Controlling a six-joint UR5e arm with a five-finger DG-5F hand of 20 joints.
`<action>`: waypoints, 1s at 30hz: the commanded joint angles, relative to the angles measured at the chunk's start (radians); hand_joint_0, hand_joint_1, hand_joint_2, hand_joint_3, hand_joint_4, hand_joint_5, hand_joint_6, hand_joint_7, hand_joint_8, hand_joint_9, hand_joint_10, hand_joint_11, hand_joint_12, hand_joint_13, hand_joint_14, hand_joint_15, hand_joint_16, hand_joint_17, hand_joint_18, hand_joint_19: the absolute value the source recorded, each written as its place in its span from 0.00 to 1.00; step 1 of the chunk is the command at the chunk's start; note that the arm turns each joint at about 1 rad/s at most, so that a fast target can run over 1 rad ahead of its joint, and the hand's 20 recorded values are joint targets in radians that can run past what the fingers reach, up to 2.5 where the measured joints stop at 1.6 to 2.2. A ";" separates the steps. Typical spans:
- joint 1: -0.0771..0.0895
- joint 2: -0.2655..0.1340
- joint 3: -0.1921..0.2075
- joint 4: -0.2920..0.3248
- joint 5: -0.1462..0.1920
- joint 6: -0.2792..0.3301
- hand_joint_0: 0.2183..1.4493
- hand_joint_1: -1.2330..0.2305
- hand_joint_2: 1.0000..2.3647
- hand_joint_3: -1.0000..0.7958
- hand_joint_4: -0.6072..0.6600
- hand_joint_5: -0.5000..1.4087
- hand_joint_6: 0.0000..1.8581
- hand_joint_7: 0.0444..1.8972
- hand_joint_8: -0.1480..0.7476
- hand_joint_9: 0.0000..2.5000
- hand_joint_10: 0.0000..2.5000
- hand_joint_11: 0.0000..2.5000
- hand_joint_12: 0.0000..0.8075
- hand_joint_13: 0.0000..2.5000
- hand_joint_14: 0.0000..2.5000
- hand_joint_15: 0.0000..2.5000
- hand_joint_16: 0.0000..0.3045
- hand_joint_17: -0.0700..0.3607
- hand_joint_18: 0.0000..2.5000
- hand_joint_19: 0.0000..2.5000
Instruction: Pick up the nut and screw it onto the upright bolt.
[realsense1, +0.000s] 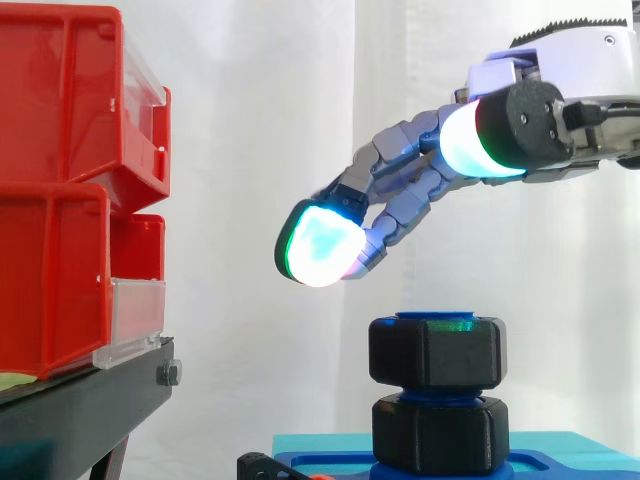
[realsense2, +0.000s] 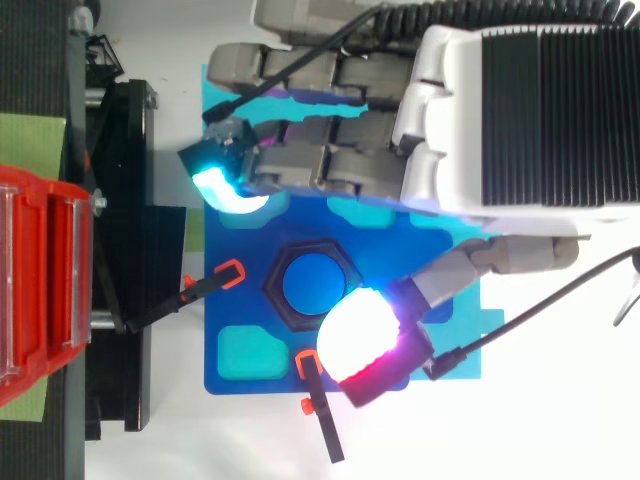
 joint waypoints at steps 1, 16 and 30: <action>0.013 0.000 0.000 0.000 0.008 0.000 0.19 0.81 0.00 0.28 0.59 0.17 0.27 0.29 0.38 0.14 0.00 0.00 0.40 0.00 0.00 0.00 0.14 0.39 0.00 0.00; 0.042 0.000 -0.014 0.000 0.039 0.024 0.19 0.88 0.00 0.28 0.56 0.17 0.27 0.29 0.34 0.04 0.00 0.00 0.40 0.00 0.00 0.00 0.16 0.42 0.00 0.00; 0.047 0.000 -0.075 0.071 0.042 0.032 0.20 0.86 0.00 0.28 0.60 0.19 0.27 0.35 0.36 0.07 0.00 0.00 0.40 0.00 0.00 0.00 0.15 0.40 0.00 0.00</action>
